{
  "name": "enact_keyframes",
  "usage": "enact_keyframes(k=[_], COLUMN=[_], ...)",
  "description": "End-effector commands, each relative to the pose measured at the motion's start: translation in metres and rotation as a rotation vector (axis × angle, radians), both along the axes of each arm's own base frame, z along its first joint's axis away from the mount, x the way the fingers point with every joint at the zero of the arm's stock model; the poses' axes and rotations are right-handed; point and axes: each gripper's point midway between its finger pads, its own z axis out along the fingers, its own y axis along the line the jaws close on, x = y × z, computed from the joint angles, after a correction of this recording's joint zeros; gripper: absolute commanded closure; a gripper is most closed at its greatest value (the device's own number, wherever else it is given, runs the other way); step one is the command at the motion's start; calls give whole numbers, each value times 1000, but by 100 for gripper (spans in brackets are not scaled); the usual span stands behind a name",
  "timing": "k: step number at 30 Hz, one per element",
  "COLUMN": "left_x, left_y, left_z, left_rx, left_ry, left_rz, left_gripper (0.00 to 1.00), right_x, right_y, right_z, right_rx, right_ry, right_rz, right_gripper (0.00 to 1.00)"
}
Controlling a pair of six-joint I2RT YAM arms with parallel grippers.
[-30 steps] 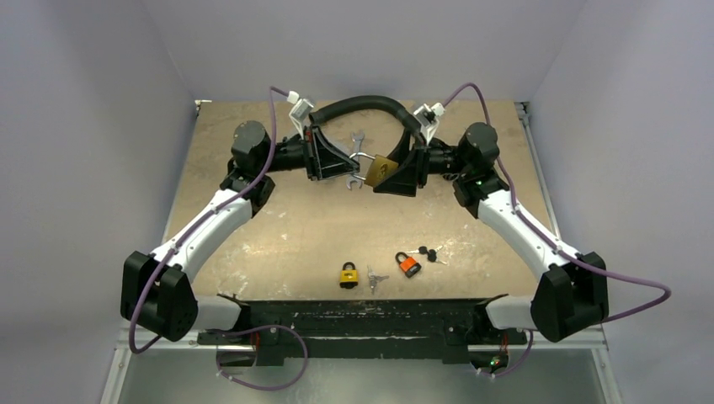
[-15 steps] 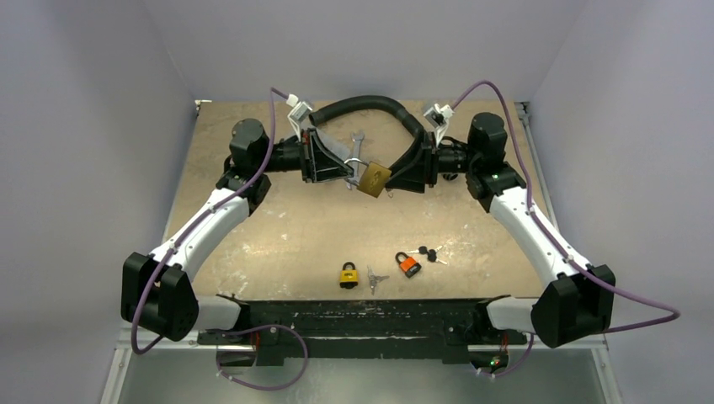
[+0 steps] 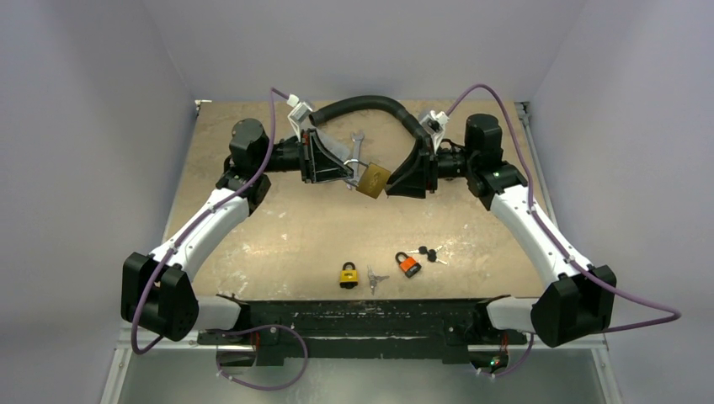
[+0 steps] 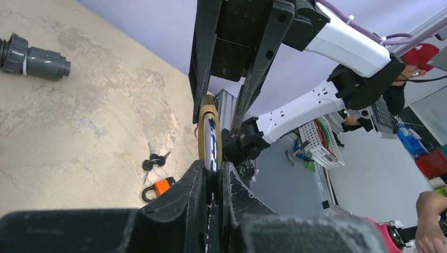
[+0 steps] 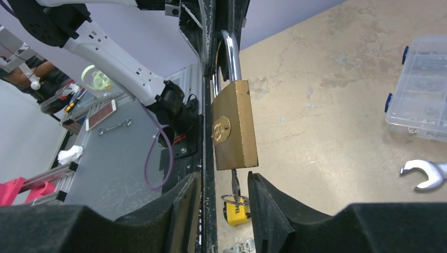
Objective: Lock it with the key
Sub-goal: Remove the key from the lock.
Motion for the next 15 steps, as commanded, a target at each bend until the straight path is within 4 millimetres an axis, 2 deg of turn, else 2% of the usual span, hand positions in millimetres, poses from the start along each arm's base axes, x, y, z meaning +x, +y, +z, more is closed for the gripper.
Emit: enact_keyframes(k=[1, 3, 8, 15], left_x=[-6, -5, -5, -7], left_y=[6, 5, 5, 6], left_z=[44, 44, 44, 48], left_rx=[-63, -63, -66, -76], left_ry=[-168, -168, -160, -164], left_rz=[6, 7, 9, 5], left_gripper=[100, 100, 100, 100], right_x=[-3, -2, 0, 2], right_y=[0, 0, 1, 0], right_z=[13, 13, 9, 3], right_rx=[12, 11, 6, -16], right_ry=[-45, -46, -44, -28], right_rz=[37, 38, 36, 48], right_gripper=[56, 62, 63, 85])
